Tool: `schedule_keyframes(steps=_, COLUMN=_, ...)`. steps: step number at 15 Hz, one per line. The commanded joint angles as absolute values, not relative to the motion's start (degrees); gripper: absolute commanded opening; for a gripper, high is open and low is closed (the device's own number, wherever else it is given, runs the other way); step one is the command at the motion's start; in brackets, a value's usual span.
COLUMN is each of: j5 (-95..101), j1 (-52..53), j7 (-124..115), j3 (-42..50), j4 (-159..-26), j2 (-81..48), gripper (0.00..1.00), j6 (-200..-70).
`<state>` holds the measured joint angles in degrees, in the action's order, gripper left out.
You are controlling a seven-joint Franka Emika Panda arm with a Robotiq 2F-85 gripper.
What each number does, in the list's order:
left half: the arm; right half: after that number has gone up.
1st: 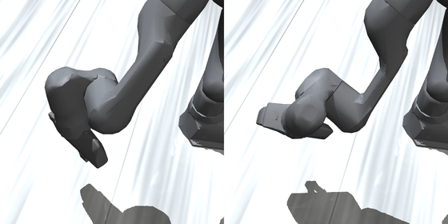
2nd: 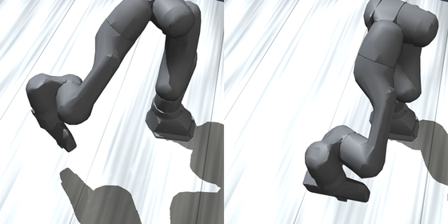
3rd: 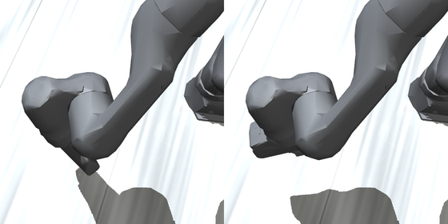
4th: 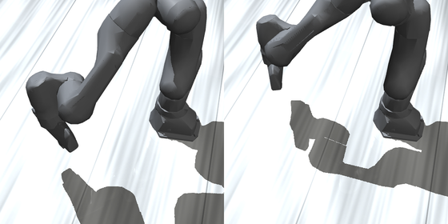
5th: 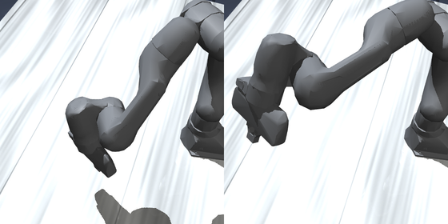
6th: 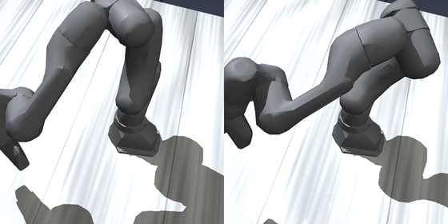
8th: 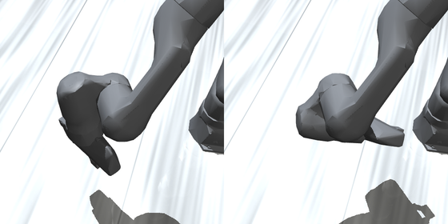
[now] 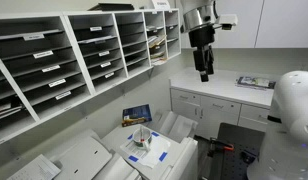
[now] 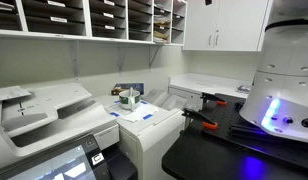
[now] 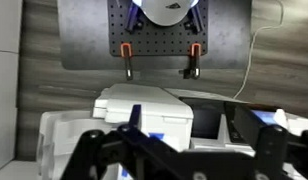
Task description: Remove the marker out of the cup
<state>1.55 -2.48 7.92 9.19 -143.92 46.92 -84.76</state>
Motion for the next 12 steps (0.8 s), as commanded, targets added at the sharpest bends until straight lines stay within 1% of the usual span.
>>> schedule_keyframes(steps=1, j5=1.3, j1=-3.0, j7=8.2, j3=8.8, j4=-143.8, j2=46.8, gripper=1.00, j6=-84.7)
schedule_keyframes(steps=3, j5=1.3, j1=-3.0, j7=8.2, j3=8.8, j4=-143.8, j2=46.8, gripper=1.00, j6=-84.7)
schedule_keyframes(steps=6, j5=-1.5, j1=-3.1, j7=4.4, j3=8.0, j4=-143.8, j2=43.6, gripper=1.00, j6=-90.9)
schedule_keyframes(steps=9, j5=-5.2, j1=-3.8, j7=-2.6, j3=5.8, j4=-144.0, j2=36.4, gripper=1.00, j6=-105.0)
schedule_keyframes(steps=12, j5=-7.7, j1=-3.7, j7=-9.9, j3=3.1, j4=-142.2, j2=25.6, gripper=1.00, j6=-117.3)
